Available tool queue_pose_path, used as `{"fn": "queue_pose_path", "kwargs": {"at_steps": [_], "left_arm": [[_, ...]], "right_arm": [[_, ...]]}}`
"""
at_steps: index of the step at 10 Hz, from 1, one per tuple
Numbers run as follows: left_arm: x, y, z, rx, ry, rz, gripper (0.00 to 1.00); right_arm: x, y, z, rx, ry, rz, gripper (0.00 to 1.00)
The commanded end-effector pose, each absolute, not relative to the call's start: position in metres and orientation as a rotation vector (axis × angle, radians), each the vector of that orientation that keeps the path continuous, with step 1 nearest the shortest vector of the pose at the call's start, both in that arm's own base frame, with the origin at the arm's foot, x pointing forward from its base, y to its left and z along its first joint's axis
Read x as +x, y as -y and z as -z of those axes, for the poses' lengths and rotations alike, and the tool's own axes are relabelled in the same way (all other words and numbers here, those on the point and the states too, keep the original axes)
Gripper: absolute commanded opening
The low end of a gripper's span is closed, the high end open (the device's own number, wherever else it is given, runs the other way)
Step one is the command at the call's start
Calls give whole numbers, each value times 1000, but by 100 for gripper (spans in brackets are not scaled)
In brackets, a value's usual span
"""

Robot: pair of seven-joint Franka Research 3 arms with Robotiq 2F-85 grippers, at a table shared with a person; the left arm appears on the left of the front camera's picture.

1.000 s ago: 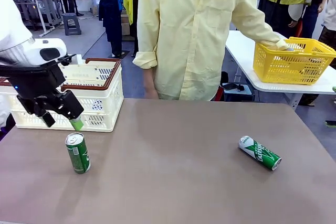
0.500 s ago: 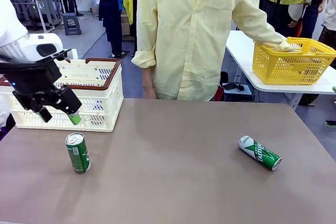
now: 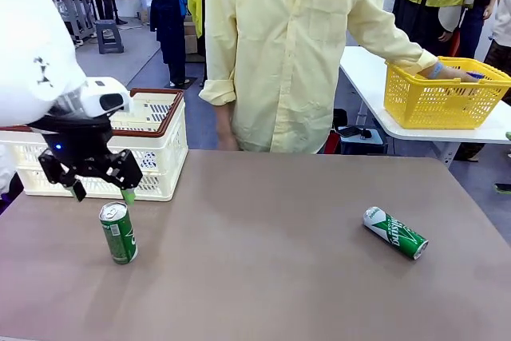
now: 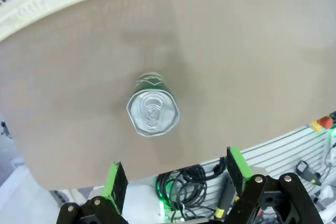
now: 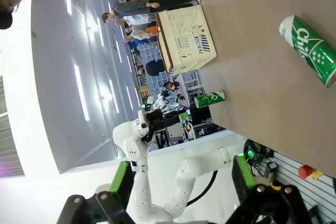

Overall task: Place the drinks into the Shopping basket.
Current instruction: Pick up one drink and place it into the Shopping basket.

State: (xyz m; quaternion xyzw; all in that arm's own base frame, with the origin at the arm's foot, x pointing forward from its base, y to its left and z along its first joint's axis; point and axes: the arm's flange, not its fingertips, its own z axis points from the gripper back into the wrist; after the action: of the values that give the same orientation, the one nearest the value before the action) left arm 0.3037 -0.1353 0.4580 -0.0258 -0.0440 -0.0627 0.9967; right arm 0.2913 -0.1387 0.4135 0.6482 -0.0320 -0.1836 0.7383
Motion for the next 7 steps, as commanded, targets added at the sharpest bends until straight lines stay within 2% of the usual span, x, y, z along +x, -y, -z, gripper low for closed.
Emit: {"fn": "queue_pose_path", "kwargs": {"at_steps": [1, 4, 7], "left_arm": [[307, 126, -413, -7, 39, 86, 100], [325, 121, -377, -65, -9, 147, 100], [335, 121, -361, -36, -21, 109, 100]], "right_arm": [[290, 140, -414, 1425, 83, 375, 100], [290, 140, -414, 1425, 83, 375, 100], [290, 140, -414, 1425, 83, 375, 100]]}}
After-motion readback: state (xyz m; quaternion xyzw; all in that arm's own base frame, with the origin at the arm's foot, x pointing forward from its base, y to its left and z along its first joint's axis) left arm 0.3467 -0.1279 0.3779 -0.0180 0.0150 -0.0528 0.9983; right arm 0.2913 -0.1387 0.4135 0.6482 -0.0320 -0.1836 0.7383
